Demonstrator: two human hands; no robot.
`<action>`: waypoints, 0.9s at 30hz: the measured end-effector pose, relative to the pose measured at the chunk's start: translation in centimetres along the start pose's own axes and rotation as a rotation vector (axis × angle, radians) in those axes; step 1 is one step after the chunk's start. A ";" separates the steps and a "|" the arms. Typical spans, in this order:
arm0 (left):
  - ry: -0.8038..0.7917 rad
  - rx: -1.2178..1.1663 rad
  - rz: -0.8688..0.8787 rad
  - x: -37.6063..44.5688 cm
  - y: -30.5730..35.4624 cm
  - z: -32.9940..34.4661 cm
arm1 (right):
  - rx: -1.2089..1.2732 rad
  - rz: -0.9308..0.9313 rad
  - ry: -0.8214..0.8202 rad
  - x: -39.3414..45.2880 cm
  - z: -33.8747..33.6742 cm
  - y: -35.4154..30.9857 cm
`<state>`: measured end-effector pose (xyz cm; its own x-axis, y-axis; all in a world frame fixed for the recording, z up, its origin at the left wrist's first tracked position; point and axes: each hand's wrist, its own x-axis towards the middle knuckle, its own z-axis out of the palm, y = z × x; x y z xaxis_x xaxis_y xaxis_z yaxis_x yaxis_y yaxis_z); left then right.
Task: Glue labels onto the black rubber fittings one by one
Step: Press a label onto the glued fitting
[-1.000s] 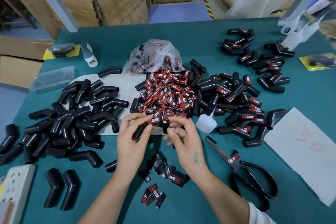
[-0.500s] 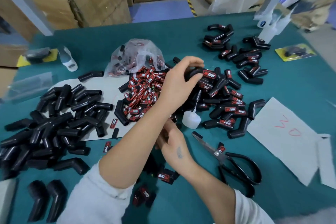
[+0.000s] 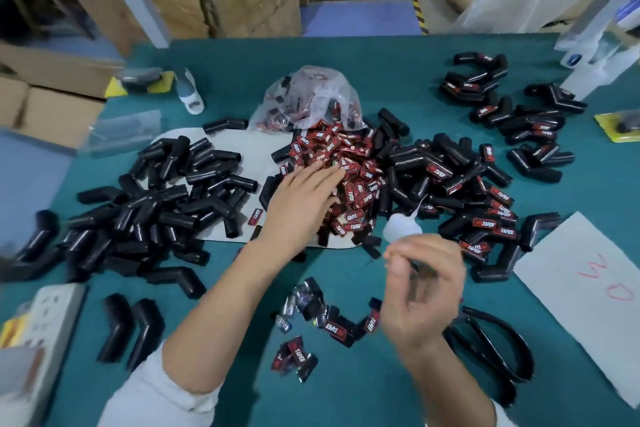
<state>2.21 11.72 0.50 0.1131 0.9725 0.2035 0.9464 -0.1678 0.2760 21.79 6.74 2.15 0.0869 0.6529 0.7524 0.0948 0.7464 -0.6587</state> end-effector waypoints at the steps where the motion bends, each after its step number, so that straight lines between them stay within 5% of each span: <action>1: 0.038 -0.005 0.006 -0.5 0.0 -0.1 | -0.027 0.014 0.062 0.9 -0.7 0.3; 8: 0.125 -0.084 -0.007 -4.5 -0.8 -1.7 | -0.047 0.128 0.295 3.9 -3.5 2.6; 13: 0.241 0.184 -0.385 -8.9 -5.9 -4.1 | -0.047 -0.003 0.044 1.6 -1.5 1.3; 17: 0.174 0.206 -0.427 -11.1 -7.6 -5.0 | -0.146 -0.059 -0.139 1.1 -1.0 0.8; 22: 0.348 0.135 -0.287 -10.6 -6.8 -5.8 | -0.296 0.366 -0.123 4.6 -4.7 1.7; 24: 0.516 -0.055 -0.204 -10.2 -5.4 -5.7 | -0.373 0.565 -0.203 5.8 -6.3 2.1; 27: 0.474 -0.848 -0.290 -9.3 -2.1 -4.9 | -0.577 0.666 -0.479 5.7 -7.3 3.1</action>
<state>-2.29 2.26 2.65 -0.3931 0.8608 0.3232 0.3702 -0.1736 0.9126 29.85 11.83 4.42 -0.0991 0.9928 0.0677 0.6496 0.1161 -0.7514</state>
